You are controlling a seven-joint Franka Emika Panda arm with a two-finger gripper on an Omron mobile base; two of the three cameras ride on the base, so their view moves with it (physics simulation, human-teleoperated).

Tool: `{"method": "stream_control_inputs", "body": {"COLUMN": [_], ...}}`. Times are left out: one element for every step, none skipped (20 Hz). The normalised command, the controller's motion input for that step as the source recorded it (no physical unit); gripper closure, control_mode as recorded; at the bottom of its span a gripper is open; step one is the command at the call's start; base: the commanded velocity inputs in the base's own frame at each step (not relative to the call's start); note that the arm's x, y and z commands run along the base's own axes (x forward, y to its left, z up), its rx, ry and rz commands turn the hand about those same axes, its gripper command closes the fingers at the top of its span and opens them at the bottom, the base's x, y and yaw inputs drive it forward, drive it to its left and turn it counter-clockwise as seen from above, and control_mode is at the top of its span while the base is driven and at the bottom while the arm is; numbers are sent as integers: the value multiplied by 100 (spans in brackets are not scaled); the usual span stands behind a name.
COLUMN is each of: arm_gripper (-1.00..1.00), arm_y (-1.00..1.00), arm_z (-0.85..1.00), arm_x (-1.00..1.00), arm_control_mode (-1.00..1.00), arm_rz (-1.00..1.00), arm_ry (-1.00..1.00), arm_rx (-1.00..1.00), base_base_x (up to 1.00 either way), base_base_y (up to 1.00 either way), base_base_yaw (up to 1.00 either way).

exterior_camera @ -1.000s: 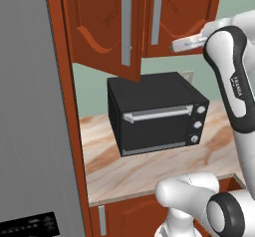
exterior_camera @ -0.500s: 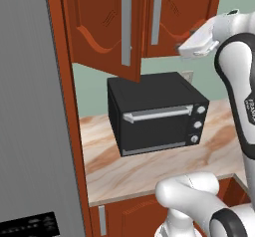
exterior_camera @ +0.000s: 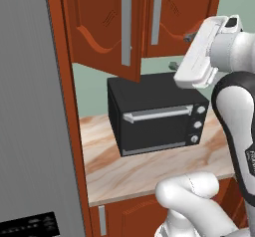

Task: Close all open cabinet doors.

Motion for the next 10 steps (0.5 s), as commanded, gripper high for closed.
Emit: {"method": "stream_control_inputs", "body": {"arm_gripper": [-100, -100, -100, -100, -100, -100, -100, -100, -100, -100], "arm_y": [49, 48, 46, 45, 47, 48, 49, 50, 54, 60], "arm_z": [0, 0, 0, 0, 0, 0, 0, 0, 0, 0], "arm_x": [-87, -85, -83, -81, -77, -69, -52, -40, -16, 0], "arm_control_mode": [-100, -100, -100, -100, -100, -100, -100, -100, -100, -100], "arm_rz": [0, 0, 0, 0, 0, 0, 0, 0, 0, 0], "arm_ry": [-22, -21, -19, -17, -16, -15, -11, -10, -5, 0], "arm_rx": [-22, -22, -21, -21, -21, -21, -21, -21, -19, -17], "base_base_x": [0, 0, 0, 0, 0, 0, 0, 0, 0, 0], "base_base_y": [0, 0, 0, 0, 0, 0, 0, 0, 0, 0], "base_base_yaw": [0, 0, 0, 0, 0, 0, 0, 0, 0, 0]}}
